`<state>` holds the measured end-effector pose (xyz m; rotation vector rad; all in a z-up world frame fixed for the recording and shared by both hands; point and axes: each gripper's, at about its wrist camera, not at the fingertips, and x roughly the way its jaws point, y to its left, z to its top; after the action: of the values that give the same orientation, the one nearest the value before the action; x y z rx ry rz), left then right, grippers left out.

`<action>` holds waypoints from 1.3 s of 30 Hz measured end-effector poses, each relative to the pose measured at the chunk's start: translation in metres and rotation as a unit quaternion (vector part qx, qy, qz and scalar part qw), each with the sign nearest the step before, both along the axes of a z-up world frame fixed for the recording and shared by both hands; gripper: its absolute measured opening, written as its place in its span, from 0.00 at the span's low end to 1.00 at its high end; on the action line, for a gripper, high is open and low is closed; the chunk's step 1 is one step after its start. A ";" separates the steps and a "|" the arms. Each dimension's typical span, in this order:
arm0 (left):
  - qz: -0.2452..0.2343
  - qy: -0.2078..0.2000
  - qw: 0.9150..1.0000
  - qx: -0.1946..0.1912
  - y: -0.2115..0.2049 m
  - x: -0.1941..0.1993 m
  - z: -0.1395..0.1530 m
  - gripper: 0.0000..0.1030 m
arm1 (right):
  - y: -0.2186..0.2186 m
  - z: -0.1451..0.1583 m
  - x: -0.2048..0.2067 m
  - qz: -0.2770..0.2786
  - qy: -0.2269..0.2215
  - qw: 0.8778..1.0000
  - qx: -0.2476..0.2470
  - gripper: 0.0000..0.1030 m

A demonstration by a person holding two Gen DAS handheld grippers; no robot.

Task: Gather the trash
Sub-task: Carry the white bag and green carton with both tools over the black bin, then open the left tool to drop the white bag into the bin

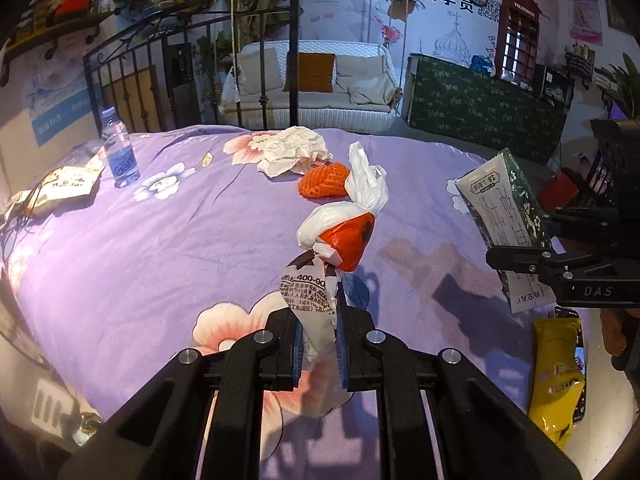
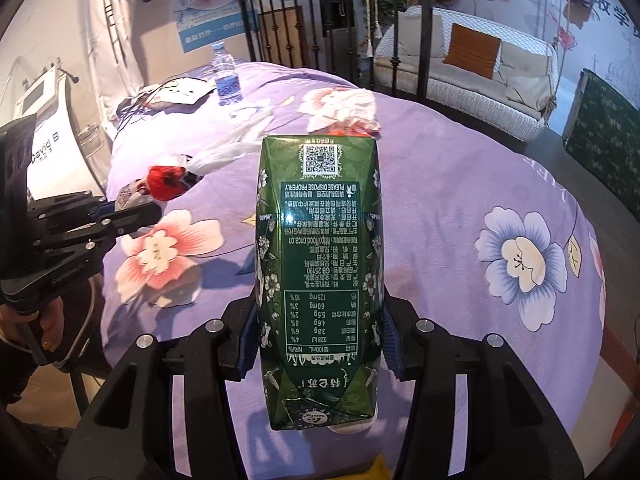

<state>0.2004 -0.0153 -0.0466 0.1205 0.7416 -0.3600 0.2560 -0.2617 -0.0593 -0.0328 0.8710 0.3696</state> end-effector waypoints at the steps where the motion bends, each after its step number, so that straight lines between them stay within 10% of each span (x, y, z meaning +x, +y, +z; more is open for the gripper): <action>1: 0.005 -0.001 1.000 -0.004 0.006 -0.006 0.001 0.12 | 0.005 0.003 -0.005 0.004 0.001 1.000 0.002 0.48; 19: 0.166 0.016 0.985 -0.035 0.127 -0.090 -0.011 0.12 | 0.115 -0.001 -0.108 0.036 -0.009 0.996 0.085 0.48; 39: 0.362 0.114 0.924 -0.044 0.257 -0.157 -0.069 0.14 | 0.207 -0.010 -0.133 0.119 -0.017 0.989 0.091 0.48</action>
<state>0.0434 0.2413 -0.1160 -0.2857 0.9423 0.3080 0.1232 -0.0551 -0.0695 0.0262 0.7978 0.6684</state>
